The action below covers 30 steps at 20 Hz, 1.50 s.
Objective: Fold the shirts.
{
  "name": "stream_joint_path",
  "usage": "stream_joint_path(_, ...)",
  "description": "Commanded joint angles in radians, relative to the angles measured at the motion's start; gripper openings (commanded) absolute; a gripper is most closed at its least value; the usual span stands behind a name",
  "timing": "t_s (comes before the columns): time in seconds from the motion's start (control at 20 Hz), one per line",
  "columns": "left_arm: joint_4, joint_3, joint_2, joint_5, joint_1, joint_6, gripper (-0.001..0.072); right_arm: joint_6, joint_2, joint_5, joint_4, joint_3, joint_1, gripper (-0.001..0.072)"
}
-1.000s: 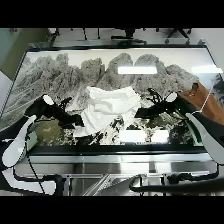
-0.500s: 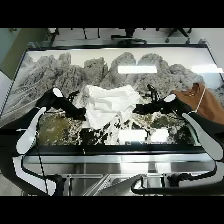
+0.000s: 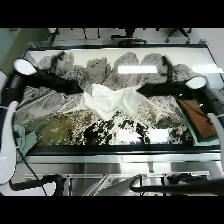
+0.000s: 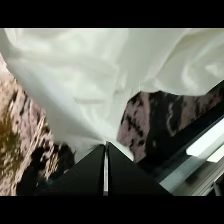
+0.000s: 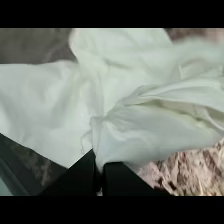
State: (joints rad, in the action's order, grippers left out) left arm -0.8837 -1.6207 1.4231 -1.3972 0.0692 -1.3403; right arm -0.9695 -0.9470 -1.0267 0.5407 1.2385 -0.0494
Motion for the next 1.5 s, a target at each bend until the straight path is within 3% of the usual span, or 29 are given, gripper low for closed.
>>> stream_joint_path(0.0, 0.070, -0.204, -0.173, 0.055, -0.075, -0.060, 0.0012, -0.026, 0.174, -0.019, -0.004, 0.225, 0.088, 0.0029)
stream_joint_path(0.15, 0.063, -0.377, -0.301, 0.139, -0.210, -0.124, 0.0012, -0.031, 0.262, 0.061, -0.003, 0.458, 0.214, 0.0028)
stream_joint_path(0.3, 0.065, -0.473, -0.427, 0.207, -0.399, -0.135, 0.0012, -0.068, 0.300, 0.141, -0.004, 0.624, 0.316, 0.0028)
stream_joint_path(0.5, 0.075, -0.379, -0.587, 0.260, -0.599, -0.134, 0.0012, -0.100, 0.300, 0.127, -0.044, 0.701, 0.335, 0.0028)
stream_joint_path(0.65, 0.074, -0.280, -0.643, 0.264, -0.646, -0.134, 0.0012, -0.092, 0.275, 0.052, -0.083, 0.701, 0.336, 0.0029)
stream_joint_path(0.8, 0.076, -0.221, -0.626, 0.264, -0.585, -0.134, 0.0012, -0.092, 0.202, -0.064, -0.127, 0.695, 0.336, 0.0028)
stream_joint_path(0.95, 0.051, -0.188, -0.514, 0.246, -0.375, -0.123, 0.0012, -0.092, 0.075, -0.164, -0.198, 0.695, 0.334, 0.0029)
stream_joint_path(1.05, -0.074, -0.162, -0.402, 0.275, -0.197, -0.124, 0.0012, -0.092, -0.027, -0.210, -0.189, 0.694, 0.319, 0.0029)
stream_joint_path(1.25, -0.430, -0.124, -0.111, 0.379, -0.009, -0.225, 0.0012, -0.093, -0.255, -0.192, -0.035, 0.665, 0.269, 0.0029)
stream_joint_path(1.45, -0.448, -0.250, 0.272, 0.377, -0.013, -0.225, 0.0012, -0.074, -0.534, -0.093, 0.062, 0.644, 0.193, 0.0030)
